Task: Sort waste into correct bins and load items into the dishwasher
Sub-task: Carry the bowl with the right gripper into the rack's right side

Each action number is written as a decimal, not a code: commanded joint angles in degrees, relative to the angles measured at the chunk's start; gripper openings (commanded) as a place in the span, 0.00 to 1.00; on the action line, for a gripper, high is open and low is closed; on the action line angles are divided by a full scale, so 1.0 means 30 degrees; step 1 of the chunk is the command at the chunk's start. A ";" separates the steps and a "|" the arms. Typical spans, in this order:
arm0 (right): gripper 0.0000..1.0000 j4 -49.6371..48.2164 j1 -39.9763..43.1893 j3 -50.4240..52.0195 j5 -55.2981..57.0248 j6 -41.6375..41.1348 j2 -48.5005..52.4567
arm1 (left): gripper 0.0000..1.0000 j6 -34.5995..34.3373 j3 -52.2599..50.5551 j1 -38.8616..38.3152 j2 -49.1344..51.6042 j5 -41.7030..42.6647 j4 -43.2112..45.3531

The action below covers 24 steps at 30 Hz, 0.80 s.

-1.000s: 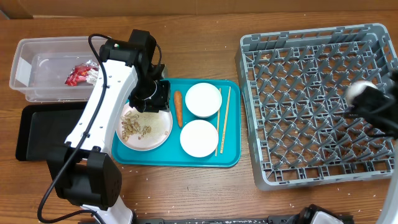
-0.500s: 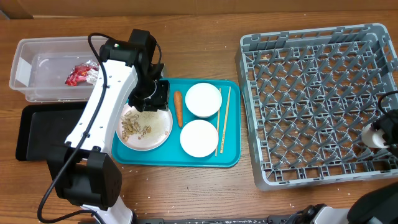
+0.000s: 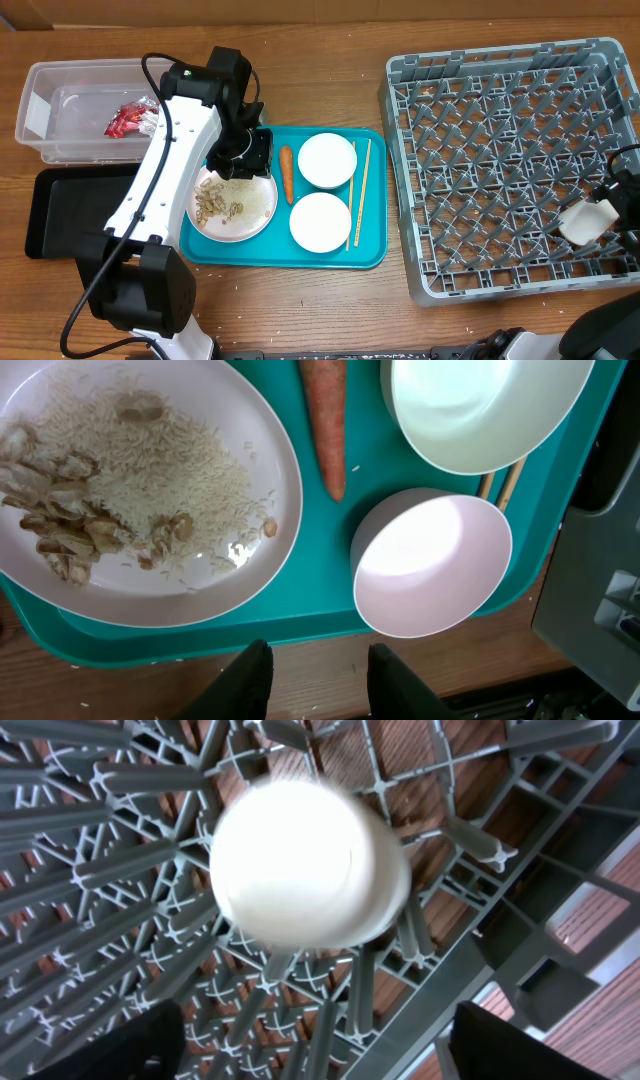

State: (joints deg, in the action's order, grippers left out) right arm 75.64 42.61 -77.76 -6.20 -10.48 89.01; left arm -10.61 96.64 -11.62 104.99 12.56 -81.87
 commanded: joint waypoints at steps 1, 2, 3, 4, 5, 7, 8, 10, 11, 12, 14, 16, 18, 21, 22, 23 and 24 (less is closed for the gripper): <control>0.90 -0.0073 -0.0058 -0.0321 -0.0342 -0.0015 0.0036 | 0.34 -0.0270 0.0219 -0.0007 -0.0306 -0.0175 -0.0007; 0.90 -0.0073 -0.0058 -0.0321 -0.0342 -0.0015 0.0036 | 0.34 -0.0270 0.0219 -0.0007 -0.0306 -0.0175 -0.0007; 0.90 -0.0087 -0.0058 -0.0321 -0.0342 -0.0015 0.0036 | 0.34 -0.0270 0.0219 -0.0007 -0.0306 -0.0175 -0.0007; 0.90 -0.0095 -0.0058 -0.0321 -0.0379 -0.0015 0.0036 | 0.34 -0.0262 0.0219 -0.0007 -0.0306 -0.0175 -0.0007; 0.90 -0.0102 -0.0058 -0.0321 -0.0481 -0.0015 0.0036 | 0.34 -0.0270 0.0219 -0.0007 -0.0306 -0.0175 -0.0015; 0.91 -0.0255 -0.0058 -0.0321 -0.1231 -0.0007 0.0036 | 0.34 -0.0262 0.0219 -0.0007 -0.0306 -0.0175 -0.0109; 0.92 -0.0364 -0.0058 -0.0328 -0.1821 0.0000 0.0036 | 0.35 -0.0262 0.0219 -0.0015 -0.0306 -0.0175 -0.0131; 0.92 -0.0546 -0.0058 -0.0350 -0.3665 0.0605 0.0000 | 0.35 -0.0270 0.0219 -0.0015 -0.0306 -0.0168 -0.0138; 0.91 -0.0597 -0.0080 -0.0379 -0.4816 0.1290 -0.0029 | 0.36 -0.0262 0.0219 -0.0015 -0.0306 -0.0168 -0.0138; 0.90 -0.0597 -0.0168 -0.0423 -0.6397 0.2222 -0.0131 | 0.37 -0.0270 0.0219 -0.0015 -0.0306 -0.0168 -0.0146; 0.89 -0.0532 -0.0503 -0.0597 -0.8604 0.3781 -0.0393 | 0.39 -0.0262 0.0219 -0.0015 -0.0306 -0.0168 -0.0168; 0.90 -0.0525 -0.1362 -0.0889 -1.0360 0.4932 -0.1035 | 0.40 -0.0262 0.0219 -0.0015 -0.0306 -0.0168 -0.0211; 0.90 -0.0554 -0.2404 -0.1078 -1.1009 0.5581 -0.1741 | 0.41 -0.0270 0.0219 -0.0015 -0.0306 -0.0168 -0.0240; 0.90 -0.0743 -0.4976 -0.1188 -1.1009 0.6171 -0.3009 | 0.45 -0.0270 0.0219 -0.0015 -0.0306 -0.0175 -0.0233; 0.90 -0.0794 -0.5792 -0.1188 -1.0870 0.6193 -0.3279 | 0.47 -0.0270 0.0219 -0.0015 -0.0306 -0.0175 -0.0233; 0.90 -0.0903 -0.7286 -0.1188 -1.0637 0.6222 -0.3665 | 0.49 -0.0270 0.0219 -0.0015 -0.0306 -0.0182 -0.0233; 0.90 -0.0984 -0.8488 -0.1188 -1.0353 0.6222 -0.3861 | 0.51 -0.0270 0.0219 -0.0007 -0.0306 -0.0175 -0.0226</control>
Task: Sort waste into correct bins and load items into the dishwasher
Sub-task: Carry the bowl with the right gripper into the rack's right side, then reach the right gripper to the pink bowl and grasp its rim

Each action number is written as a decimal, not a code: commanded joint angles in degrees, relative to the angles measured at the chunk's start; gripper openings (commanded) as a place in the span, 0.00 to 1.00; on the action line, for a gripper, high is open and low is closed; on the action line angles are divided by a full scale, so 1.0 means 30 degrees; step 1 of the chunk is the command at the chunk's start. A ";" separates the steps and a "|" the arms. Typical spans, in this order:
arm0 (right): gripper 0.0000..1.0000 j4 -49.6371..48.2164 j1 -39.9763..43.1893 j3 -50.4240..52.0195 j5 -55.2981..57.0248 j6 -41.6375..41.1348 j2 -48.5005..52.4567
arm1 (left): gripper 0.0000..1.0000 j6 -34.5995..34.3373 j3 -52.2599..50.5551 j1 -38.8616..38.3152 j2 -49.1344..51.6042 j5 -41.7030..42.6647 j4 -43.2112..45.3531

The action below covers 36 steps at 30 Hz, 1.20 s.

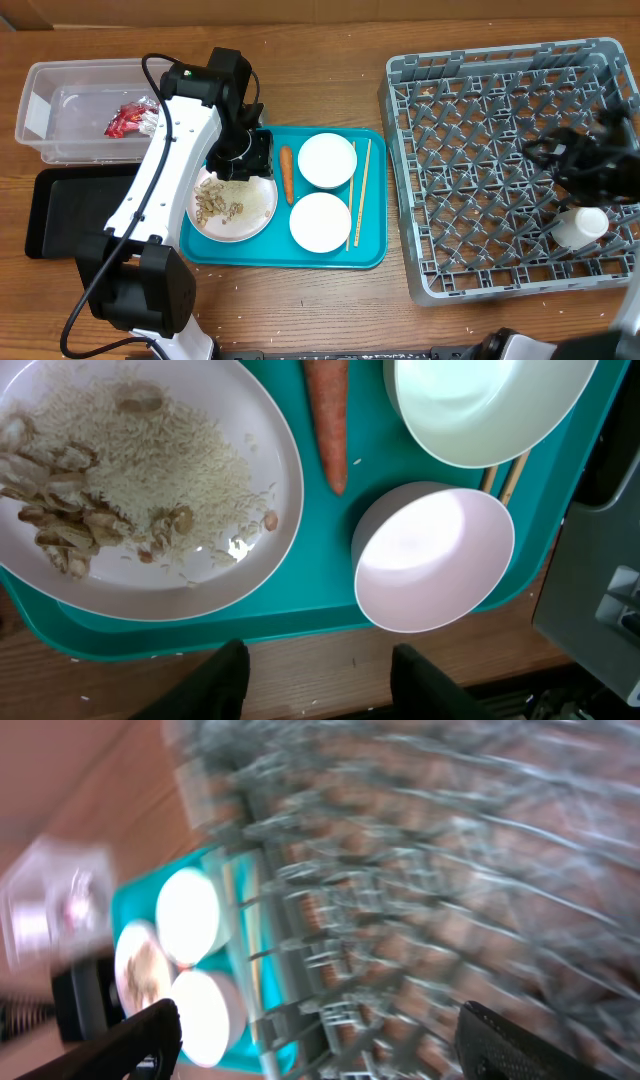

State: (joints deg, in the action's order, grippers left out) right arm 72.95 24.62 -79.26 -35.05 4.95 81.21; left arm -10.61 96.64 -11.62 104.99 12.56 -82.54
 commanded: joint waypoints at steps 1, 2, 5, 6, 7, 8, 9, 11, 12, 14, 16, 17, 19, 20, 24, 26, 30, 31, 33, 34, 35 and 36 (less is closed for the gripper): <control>0.90 -0.0160 -0.3825 -0.0678 -0.0350 0.1071 -0.1355 | 0.52 -0.0270 0.0219 -0.0007 -0.0306 -0.0182 -0.0007; 0.89 -0.0262 -0.5523 -0.0678 0.0219 0.0925 -0.1348 | 0.53 -0.0270 0.0219 -0.0007 -0.0306 -0.0182 -0.0044; 0.88 -0.0576 -0.8845 -0.0678 0.1326 0.0663 -0.1005 | 0.54 -0.0437 0.0219 0.0058 -0.0306 -0.0452 -0.0131; 0.88 -0.0845 -1.0149 -0.0678 0.1938 0.0211 -0.0772 | 0.54 -0.0765 0.0219 0.0153 -0.0306 -0.0743 -0.0211; 0.88 -0.1362 -1.1846 -0.0678 0.2936 -0.0656 -0.0299 | 0.55 -0.1362 0.0219 0.0437 -0.0306 -0.1370 -0.0401; 0.88 -0.1676 -1.2830 -0.0678 0.3585 -0.1151 0.0080 | 0.55 -0.1625 0.0219 0.0707 -0.0306 -0.1698 -0.0525; 0.88 -0.1902 -1.3631 -0.0678 0.4116 -0.1566 0.0423 | 0.55 -0.1741 0.0219 0.0933 -0.0306 -0.1858 -0.0619; 0.87 -0.2288 -1.5249 -0.0678 0.5268 -0.2433 0.1362 | 0.55 -0.1785 0.0219 0.1807 -0.0306 -0.1814 -0.0933; 0.87 -0.2448 -1.5861 -0.0678 0.5661 -0.2827 0.1843 | 0.56 -0.1851 0.0219 0.2222 -0.0306 -0.1829 -0.1064; 0.83 -0.2820 -1.6823 -0.0678 0.6025 -0.3628 0.2856 | 0.56 -0.1843 0.0219 0.3089 -0.0306 -0.1836 -0.1304; 0.77 -0.3089 -1.7588 -0.0678 0.6084 -0.3752 0.3963 | 0.56 -0.1843 0.0219 0.3825 -0.0306 -0.1829 -0.1413; 0.74 -0.3118 -1.7886 -0.0678 0.6273 -0.4000 0.4481 | 0.56 -0.1843 0.0219 0.4204 -0.0306 -0.1821 -0.1443; 0.74 -0.3147 -1.8389 -0.0678 0.7096 -0.5151 0.5661 | 0.56 -0.1843 0.0219 0.4743 -0.0306 -0.1821 -0.1494; 0.73 -0.3147 -1.8578 -0.0670 0.7439 -0.5523 0.6229 | 0.56 -0.1836 0.0219 0.4918 -0.0306 -0.1829 -0.1523; 0.73 -0.3177 -1.9030 -0.0670 0.8000 -0.6229 0.8276 | 0.57 -0.1741 0.0219 0.5246 -0.0306 -0.1851 -0.1523; 0.69 -0.3191 -1.9322 -0.0670 0.7956 -0.6441 0.9384 | 0.57 -0.1741 0.0219 0.5246 -0.0306 -0.1843 -0.1457; 0.64 -0.3577 -1.9744 -0.0612 0.7956 -0.6710 1.0484 | 0.57 -0.1749 0.0219 0.5238 -0.0306 -0.1836 -0.1392; 0.63 -0.3723 -1.9817 -0.0561 0.7963 -0.6900 1.0652 | 0.57 -0.1749 0.0219 0.5238 -0.0306 -0.1836 -0.1399; 0.54 -0.3942 -1.9985 -0.0510 0.7963 -0.7424 1.1089 | 0.57 -0.1749 0.0219 0.5238 -0.0306 -0.1836 -0.1399; 0.51 -0.3993 -2.0057 -0.0488 0.7963 -0.7548 1.1227 | 0.57 -0.1749 0.0219 0.5238 -0.0306 -0.1836 -0.1399; 0.46 -0.4029 -2.0101 -0.0459 0.7963 -0.7541 1.1307 | 0.57 -0.1749 0.0219 0.5238 -0.0306 -0.1836 -0.1399; 0.41 -0.4036 -2.0138 -0.0444 0.7970 -0.7548 1.1358 | 0.57 -0.1749 0.0219 0.5238 -0.0306 -0.1836 -0.1406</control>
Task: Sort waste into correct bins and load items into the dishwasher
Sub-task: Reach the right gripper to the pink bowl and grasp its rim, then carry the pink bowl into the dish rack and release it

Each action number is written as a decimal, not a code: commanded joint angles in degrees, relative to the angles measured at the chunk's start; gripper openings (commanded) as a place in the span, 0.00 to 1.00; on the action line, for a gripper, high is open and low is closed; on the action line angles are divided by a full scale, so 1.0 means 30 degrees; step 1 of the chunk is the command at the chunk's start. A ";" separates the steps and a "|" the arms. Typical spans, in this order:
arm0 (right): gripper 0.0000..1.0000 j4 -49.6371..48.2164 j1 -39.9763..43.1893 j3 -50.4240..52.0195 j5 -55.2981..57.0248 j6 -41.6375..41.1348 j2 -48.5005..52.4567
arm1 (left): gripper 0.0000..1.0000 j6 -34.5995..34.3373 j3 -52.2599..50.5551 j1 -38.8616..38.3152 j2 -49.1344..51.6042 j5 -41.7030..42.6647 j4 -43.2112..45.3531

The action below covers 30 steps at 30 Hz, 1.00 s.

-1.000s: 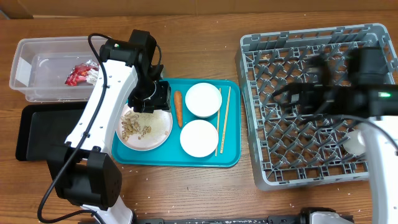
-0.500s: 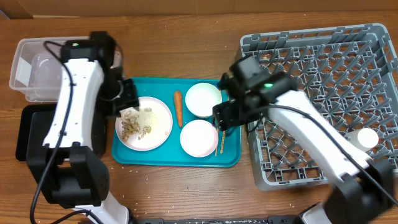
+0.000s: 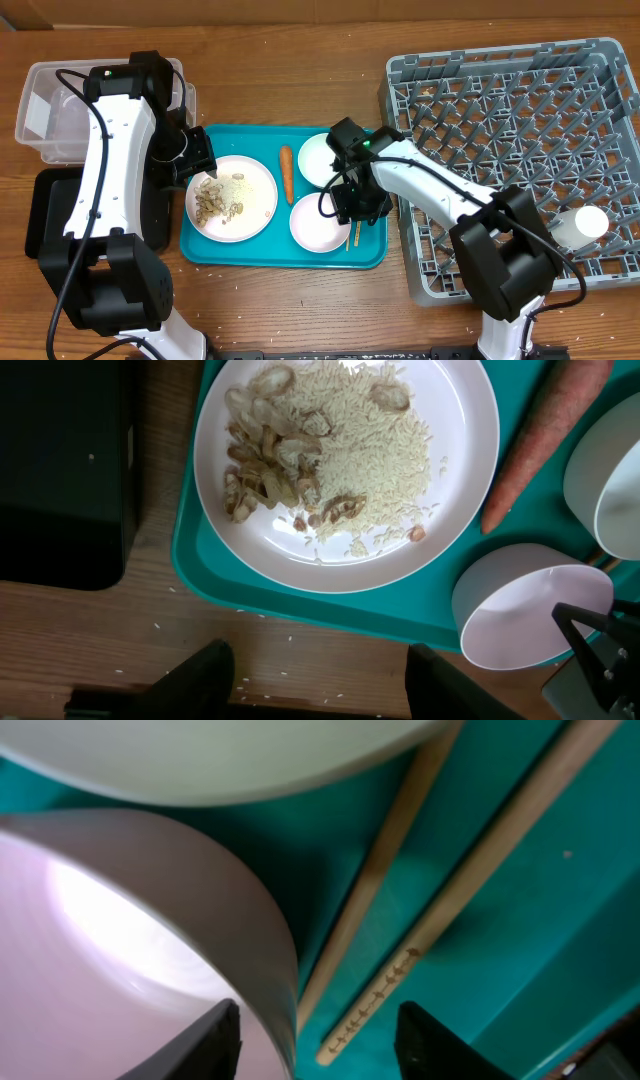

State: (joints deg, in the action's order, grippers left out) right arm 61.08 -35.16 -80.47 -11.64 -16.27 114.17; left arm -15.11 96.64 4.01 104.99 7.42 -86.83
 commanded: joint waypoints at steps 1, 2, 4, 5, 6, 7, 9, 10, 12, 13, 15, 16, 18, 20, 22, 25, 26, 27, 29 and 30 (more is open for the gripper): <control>0.33 -0.0058 -0.0240 -0.0044 0.0168 -0.0474 0.0372 | 0.58 -0.0248 0.0219 0.0029 -0.0306 -0.0124 0.0022; 0.27 -0.0058 -0.0248 -0.0044 0.0168 -0.0474 0.0372 | 0.57 -0.0248 0.0219 0.0029 -0.0306 -0.0124 0.0022; 0.17 0.0051 -0.0248 -0.0058 0.0168 -0.0539 0.0342 | 0.58 -0.0248 0.0219 0.0029 -0.0306 -0.0124 0.0022; 0.11 0.0182 -0.0233 -0.0073 0.0182 -0.0539 0.0342 | 0.58 -0.0248 0.0219 0.0029 -0.0306 -0.0124 0.0022; 0.10 0.0393 -0.0131 -0.0124 0.0255 -0.0605 0.0321 | 0.57 -0.0248 0.0219 0.0029 -0.0306 -0.0124 0.0015; 0.07 0.0634 -0.0007 -0.0219 0.0364 -0.0619 0.0299 | 0.58 -0.0248 0.0219 0.0029 -0.0306 -0.0124 0.0015; 0.04 0.1610 0.0386 -0.0838 0.0845 -0.0678 0.0029 | 0.57 -0.0248 0.0219 0.0029 -0.0306 -0.0124 0.0015; 0.04 0.1916 0.0510 -0.1107 0.1078 -0.0670 -0.0146 | 0.57 -0.0248 0.0219 0.0029 -0.0306 -0.0124 0.0015; 0.04 0.2543 0.0736 -0.1792 0.1676 -0.0670 -0.0648 | 0.58 -0.0248 0.0219 0.0029 -0.0306 -0.0124 0.0007; 0.04 0.2827 0.0823 -0.2157 0.1938 -0.0670 -0.0933 | 0.57 -0.0248 0.0219 0.0029 -0.0306 -0.0124 0.0007; 0.04 0.3417 0.1086 -0.3038 0.2616 -0.0678 -0.1727 | 0.57 -0.0248 0.0219 0.0029 -0.0306 -0.0124 0.0000; 0.04 0.3614 0.1231 -0.3395 0.2892 -0.0678 -0.2149 | 0.57 -0.0248 0.0219 0.0029 -0.0306 -0.0124 -0.0015; 0.04 0.3985 0.1639 -0.4189 0.3752 -0.0678 -0.3177 | 0.57 -0.0240 0.0219 0.0029 -0.0306 -0.0131 -0.0058; 0.04 0.4255 0.2106 -0.4743 0.5042 -0.0852 -0.4233 | 0.57 -0.0175 0.0219 0.0029 -0.0306 -0.0124 -0.0058; 0.04 0.4408 0.2652 -0.4954 0.7329 -0.1515 -0.5340 | 0.57 -0.0153 0.0219 0.0029 -0.0306 -0.0131 -0.0058; 0.04 0.4488 0.3752 -0.4954 1.2291 -0.2477 -0.7023 | 0.57 -0.0109 0.0219 0.0029 -0.0306 -0.0124 -0.0058; 0.04 0.4554 0.4131 -0.4954 1.3792 -0.2914 -0.7373 | 0.57 -0.0109 0.0219 0.0029 -0.0306 -0.0124 -0.0051; 0.04 0.4626 0.4539 -0.4954 1.5169 -0.3359 -0.7679 | 0.58 -0.0109 0.0219 0.0029 -0.0306 -0.0124 -0.0051; 0.04 0.4685 0.5501 -0.4954 1.7872 -0.4065 -0.8131 | 0.57 -0.0109 0.0219 0.0029 -0.0306 -0.0124 -0.0058; 0.04 0.4677 0.6149 -0.4954 1.9292 -0.4386 -0.8240 | 0.57 -0.0102 0.0219 0.0029 -0.0306 -0.0124 -0.0058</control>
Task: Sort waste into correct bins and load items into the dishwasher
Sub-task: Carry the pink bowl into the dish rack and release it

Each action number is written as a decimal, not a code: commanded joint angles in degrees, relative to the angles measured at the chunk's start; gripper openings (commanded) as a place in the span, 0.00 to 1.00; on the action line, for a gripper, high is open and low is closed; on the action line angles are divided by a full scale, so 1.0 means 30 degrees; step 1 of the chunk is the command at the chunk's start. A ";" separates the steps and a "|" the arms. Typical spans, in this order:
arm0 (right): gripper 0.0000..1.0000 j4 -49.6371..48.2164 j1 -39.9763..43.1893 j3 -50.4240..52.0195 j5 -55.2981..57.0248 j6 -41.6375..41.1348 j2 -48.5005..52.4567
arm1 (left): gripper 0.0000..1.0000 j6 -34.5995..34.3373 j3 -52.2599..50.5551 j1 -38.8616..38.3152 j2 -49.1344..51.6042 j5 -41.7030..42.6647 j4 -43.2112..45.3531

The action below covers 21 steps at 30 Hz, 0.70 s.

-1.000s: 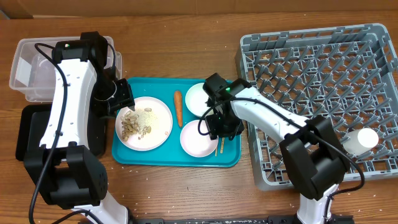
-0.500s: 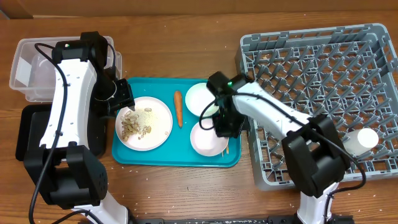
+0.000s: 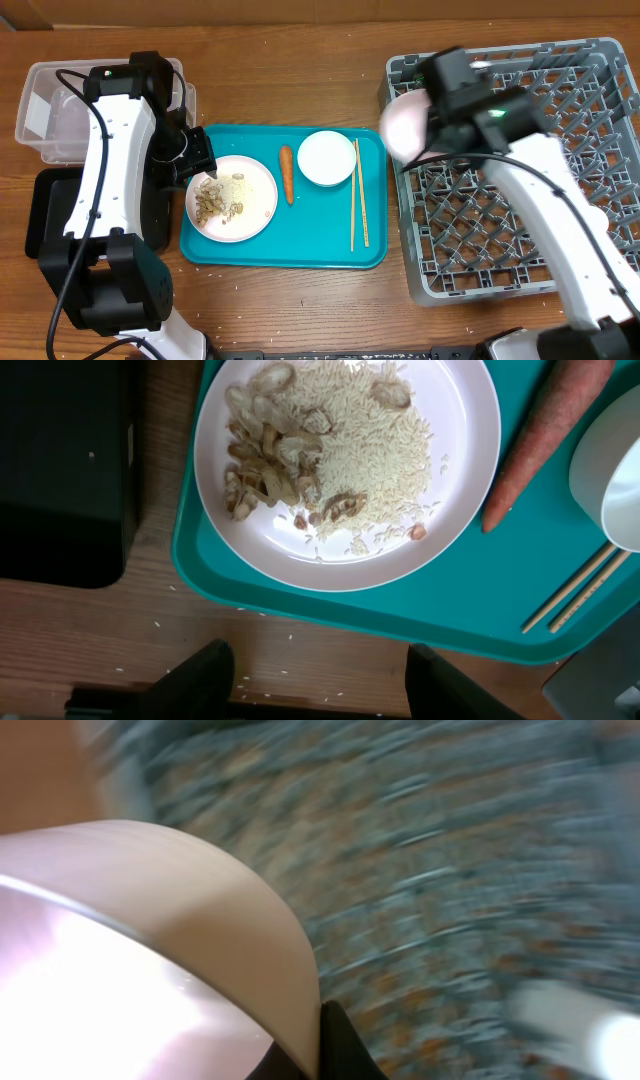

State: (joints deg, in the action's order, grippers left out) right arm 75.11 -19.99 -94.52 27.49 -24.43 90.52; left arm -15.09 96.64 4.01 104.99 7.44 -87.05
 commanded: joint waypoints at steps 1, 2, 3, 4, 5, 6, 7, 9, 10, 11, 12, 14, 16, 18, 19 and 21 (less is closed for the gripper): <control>0.04 -0.0124 0.1872 -0.0270 0.7701 -0.2098 -0.0372 | 0.58 -0.0109 0.0219 0.0029 -0.0306 -0.0131 0.0015; 0.04 -0.0423 0.2463 -0.0255 0.8429 -0.2091 -0.0364 | 0.58 -0.0109 0.0219 0.0029 -0.0306 -0.0131 0.0007; 0.04 -0.0889 0.3002 -0.0233 0.8801 -0.2091 -0.0342 | 0.58 -0.0109 0.0219 0.0029 -0.0306 -0.0131 0.0007; 0.04 -0.1566 0.3650 -0.0233 0.8903 -0.2084 -0.0342 | 0.58 -0.0102 0.0219 0.0029 -0.0306 -0.0131 0.0007; 0.04 -0.2157 0.4146 -0.0233 0.8896 -0.2084 -0.0342 | 0.58 -0.0058 0.0219 0.0029 -0.0306 -0.0131 0.0007; 0.04 -0.2688 0.4597 -0.0233 0.8888 -0.2091 -0.0342 | 0.58 -0.0044 0.0219 0.0029 -0.0306 -0.0131 0.0007; 0.04 -0.3279 0.5107 -0.0233 0.8816 -0.2084 -0.0342 | 0.58 -0.0044 0.0219 0.0029 -0.0306 -0.0131 0.0007; 0.04 -0.4503 0.5974 -0.0233 0.8845 -0.1523 -0.0342 | 0.58 -0.0044 0.0219 0.0029 -0.0306 -0.0131 0.0007; 0.04 -0.5588 0.6652 -0.0233 0.8845 -0.0729 -0.0328 | 0.58 -0.0044 0.0219 0.0029 -0.0306 -0.0131 0.0007; 0.04 -0.6171 0.7067 -0.0233 0.8976 -0.0379 -0.0328 | 0.58 -0.0044 0.0219 0.0029 -0.0306 -0.0131 0.0007; 0.04 -0.6615 0.7380 -0.0233 0.9107 -0.0277 -0.0328 | 0.58 -0.0044 0.0219 0.0029 -0.0306 -0.0124 0.0007; 0.04 -0.7482 0.8036 -0.0204 0.9799 -0.0291 -0.0219 | 0.58 -0.0036 0.0219 0.0029 -0.0306 -0.0124 0.0000; 0.04 -0.8080 0.8415 -0.0015 1.1111 -0.0299 -0.0029 | 0.58 -0.0036 0.0219 0.0029 -0.0306 -0.0131 0.0007; 0.04 -0.8539 0.8808 0.0270 1.3865 -0.0379 0.0459 | 0.58 -0.0036 0.0219 0.0029 -0.0306 -0.0124 0.0022; 0.04 -0.8663 0.9041 0.0372 1.5140 -0.0561 0.0838 | 0.58 -0.0036 0.0219 0.0029 -0.0306 -0.0124 0.0022; 0.04 -0.8582 0.9442 0.0423 1.6189 -0.0882 0.1610 | 0.58 -0.0044 0.0219 0.0029 -0.0306 -0.0124 0.0058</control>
State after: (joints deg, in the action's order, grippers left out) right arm 49.50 6.79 -94.37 64.40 -25.96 91.66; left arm -15.09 96.64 4.01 104.99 7.42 -87.02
